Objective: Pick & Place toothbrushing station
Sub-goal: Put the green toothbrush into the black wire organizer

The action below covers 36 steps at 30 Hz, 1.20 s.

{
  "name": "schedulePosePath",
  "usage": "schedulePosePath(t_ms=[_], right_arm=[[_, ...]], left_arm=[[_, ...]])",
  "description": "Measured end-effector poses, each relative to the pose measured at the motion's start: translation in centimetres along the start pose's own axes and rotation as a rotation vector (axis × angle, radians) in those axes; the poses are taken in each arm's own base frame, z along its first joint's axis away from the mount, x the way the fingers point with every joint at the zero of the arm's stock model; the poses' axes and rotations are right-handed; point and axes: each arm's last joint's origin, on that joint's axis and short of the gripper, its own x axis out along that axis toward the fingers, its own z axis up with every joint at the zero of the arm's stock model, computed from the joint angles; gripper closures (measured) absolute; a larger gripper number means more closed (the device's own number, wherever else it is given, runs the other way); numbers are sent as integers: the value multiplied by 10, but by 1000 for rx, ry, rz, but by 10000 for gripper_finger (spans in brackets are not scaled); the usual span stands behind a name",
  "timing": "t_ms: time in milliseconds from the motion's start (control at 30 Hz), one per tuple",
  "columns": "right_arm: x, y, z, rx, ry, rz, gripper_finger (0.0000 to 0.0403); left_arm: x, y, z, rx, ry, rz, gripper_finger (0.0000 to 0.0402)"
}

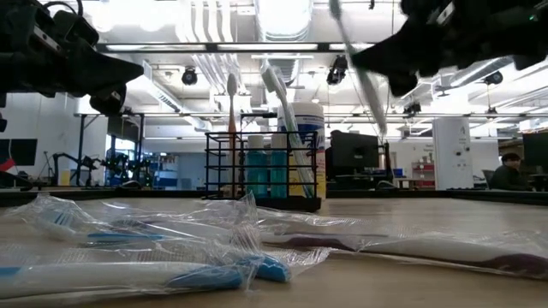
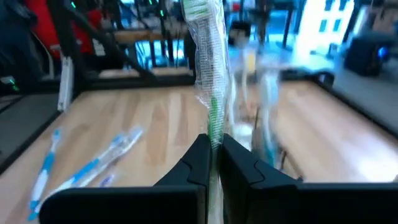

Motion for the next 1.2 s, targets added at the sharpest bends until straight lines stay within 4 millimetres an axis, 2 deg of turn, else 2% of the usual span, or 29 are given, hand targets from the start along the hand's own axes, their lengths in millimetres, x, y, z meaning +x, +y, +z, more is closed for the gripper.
schedulePosePath(t_ms=[100, 300, 667, 900, 1000, 1200], right_arm=[[-22, -6, 12, -21, -68, 6, 390], [-58, -21, 0, -5, -191, -30, 390], [-82, -30, -29, -5, -263, -38, 390], [-85, -32, -29, 6, -279, -58, 390], [-81, -30, -21, 6, -276, -60, 390], [-56, -21, 14, -37, -260, -66, 390]], left_arm=[[0, 0, 0, -1, -4, 0, 390], [0, 0, 1, 0, -7, 5, 390], [0, 0, 4, -6, -40, 1, 390], [0, -1, 4, 3, -43, -20, 390], [1, -2, 10, 29, -60, -30, 390], [9, -6, 55, 31, -122, 51, 375]])
